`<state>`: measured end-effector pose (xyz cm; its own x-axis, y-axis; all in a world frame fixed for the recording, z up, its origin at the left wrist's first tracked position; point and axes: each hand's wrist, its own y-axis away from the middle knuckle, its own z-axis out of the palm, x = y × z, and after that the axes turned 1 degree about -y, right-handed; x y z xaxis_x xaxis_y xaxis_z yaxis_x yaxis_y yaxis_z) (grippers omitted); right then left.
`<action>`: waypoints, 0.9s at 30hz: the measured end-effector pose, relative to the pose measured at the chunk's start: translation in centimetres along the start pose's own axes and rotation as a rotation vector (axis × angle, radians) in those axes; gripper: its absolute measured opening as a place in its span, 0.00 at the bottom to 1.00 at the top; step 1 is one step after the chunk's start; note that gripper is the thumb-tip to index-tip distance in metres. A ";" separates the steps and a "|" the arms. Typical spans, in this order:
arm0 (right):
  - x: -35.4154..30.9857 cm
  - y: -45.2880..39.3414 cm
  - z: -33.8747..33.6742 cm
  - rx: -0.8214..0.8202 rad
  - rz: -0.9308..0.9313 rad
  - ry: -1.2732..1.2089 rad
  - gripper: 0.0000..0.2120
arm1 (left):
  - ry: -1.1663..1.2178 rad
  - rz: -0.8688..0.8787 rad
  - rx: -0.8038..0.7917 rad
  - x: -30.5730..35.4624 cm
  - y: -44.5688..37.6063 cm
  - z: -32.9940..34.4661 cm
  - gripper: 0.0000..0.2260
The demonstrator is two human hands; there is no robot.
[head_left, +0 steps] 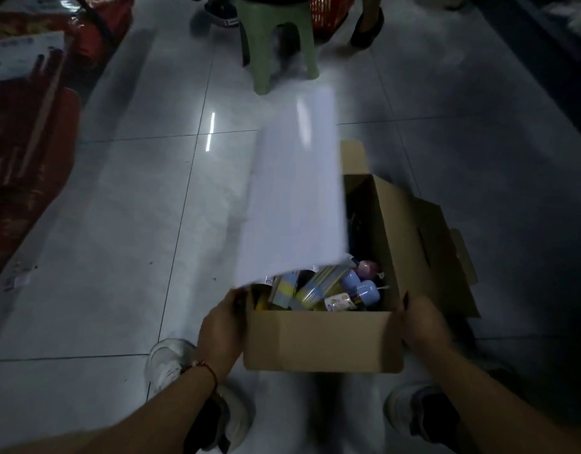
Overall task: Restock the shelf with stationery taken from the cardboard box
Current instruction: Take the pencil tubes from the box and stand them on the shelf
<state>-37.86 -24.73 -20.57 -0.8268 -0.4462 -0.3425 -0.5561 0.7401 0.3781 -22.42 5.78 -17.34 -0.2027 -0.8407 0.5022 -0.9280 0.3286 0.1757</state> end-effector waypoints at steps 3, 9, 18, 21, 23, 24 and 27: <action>-0.3 -1.1 -0.4 0.031 0.016 0.033 0.08 | 0.461 -0.370 -0.022 0.1 -1.3 -0.3 0.23; 0.2 -2.9 -1.8 0.011 0.017 0.053 0.07 | 0.889 -0.827 -0.244 -1.1 -2.9 0.7 0.22; 0.2 -4.9 -2.7 -0.016 0.032 0.160 0.10 | 0.653 -0.453 -0.250 3.0 -3.2 4.3 0.10; 0.2 -5.0 -2.5 -0.007 0.020 0.253 0.10 | 0.340 -0.292 -0.247 3.1 -3.0 5.0 0.10; 0.3 -5.1 -2.4 0.000 -0.002 0.299 0.10 | 0.256 -0.266 -0.250 2.8 -3.3 5.3 0.15; 0.4 -5.3 -2.4 0.010 -0.001 0.298 0.10 | 0.248 -0.254 -0.258 2.9 -3.5 5.3 0.16; 0.5 -5.9 -2.5 0.049 0.017 0.291 0.10 | 0.202 -0.180 -0.271 3.3 -4.3 5.8 0.15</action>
<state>-35.16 -30.57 -20.86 -0.8293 -0.5540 -0.0733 -0.5434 0.7687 0.3374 -20.95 -0.89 -21.37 0.0464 -0.8026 0.5947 -0.8215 0.3080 0.4798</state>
